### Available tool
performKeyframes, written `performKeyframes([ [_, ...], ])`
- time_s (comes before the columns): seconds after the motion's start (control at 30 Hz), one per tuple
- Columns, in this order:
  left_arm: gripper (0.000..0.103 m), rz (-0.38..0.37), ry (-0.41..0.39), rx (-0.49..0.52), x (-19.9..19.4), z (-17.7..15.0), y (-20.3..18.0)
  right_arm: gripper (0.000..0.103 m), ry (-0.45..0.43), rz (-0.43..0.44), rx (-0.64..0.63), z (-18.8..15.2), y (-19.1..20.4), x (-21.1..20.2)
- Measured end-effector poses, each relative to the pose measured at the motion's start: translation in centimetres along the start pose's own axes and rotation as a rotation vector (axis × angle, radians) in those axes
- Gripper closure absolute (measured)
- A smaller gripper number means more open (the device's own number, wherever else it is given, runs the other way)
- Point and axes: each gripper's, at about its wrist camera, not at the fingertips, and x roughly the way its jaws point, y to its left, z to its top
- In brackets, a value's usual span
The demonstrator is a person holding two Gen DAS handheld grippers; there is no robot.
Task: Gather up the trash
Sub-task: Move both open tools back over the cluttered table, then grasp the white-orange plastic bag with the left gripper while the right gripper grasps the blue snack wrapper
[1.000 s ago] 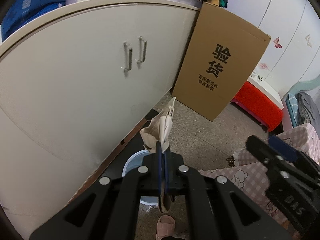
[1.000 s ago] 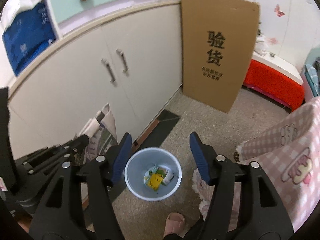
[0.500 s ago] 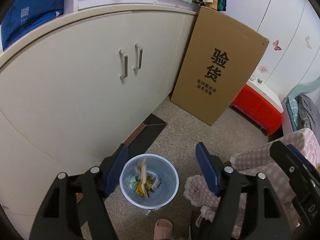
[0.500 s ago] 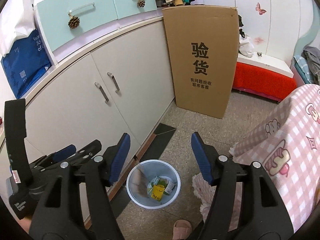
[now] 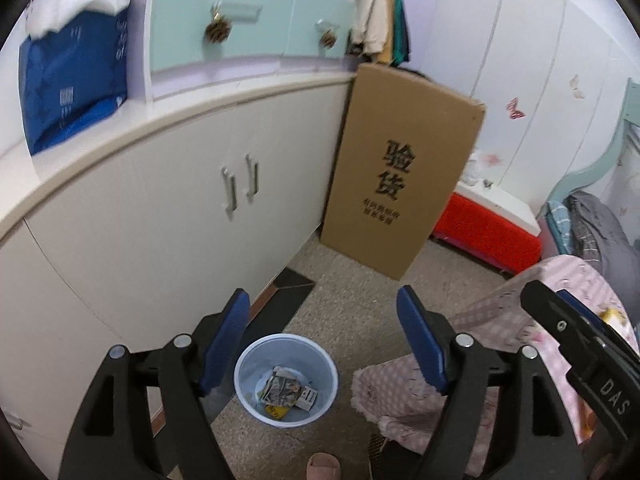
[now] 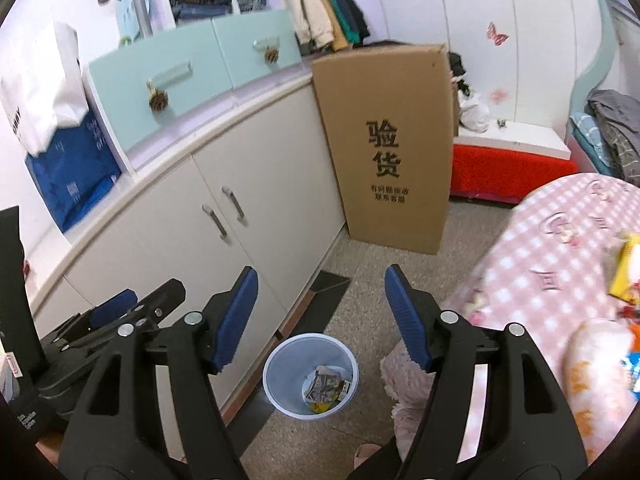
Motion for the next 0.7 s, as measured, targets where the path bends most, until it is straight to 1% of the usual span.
performKeyframes([
  [0.07,0.027,-0.021,-0.017,0.018,-1.4,-0.1,-1.3,0.036,-0.024,-0.011,0.005,0.1,-1.0,-1.9],
  [0.13,0.027,-0.062,-0.025,0.051,-3.1,-0.4,-3.3,0.035,-0.045,-0.026,0.020,0.1,-2.4,-3.8],
  [0.23,0.025,-0.119,-0.023,0.088,-4.4,-1.0,-6.0,0.033,-0.073,-0.057,0.049,-0.1,-5.0,-6.5],
  [0.33,0.025,-0.194,0.002,0.141,-5.4,-2.1,-9.4,0.033,-0.098,-0.095,0.085,-0.6,-8.1,-9.1],
  [0.53,0.024,-0.296,0.063,0.245,-6.3,-4.8,-16.6,0.032,-0.121,-0.187,0.168,-2.0,-14.9,-13.5],
  [0.67,0.022,-0.360,0.117,0.277,-6.3,-6.6,-20.3,0.030,-0.115,-0.233,0.216,-3.4,-18.9,-15.6],
  [0.7,0.022,-0.379,0.141,0.284,-6.1,-7.2,-21.5,0.030,-0.111,-0.243,0.230,-3.8,-19.7,-15.9],
])
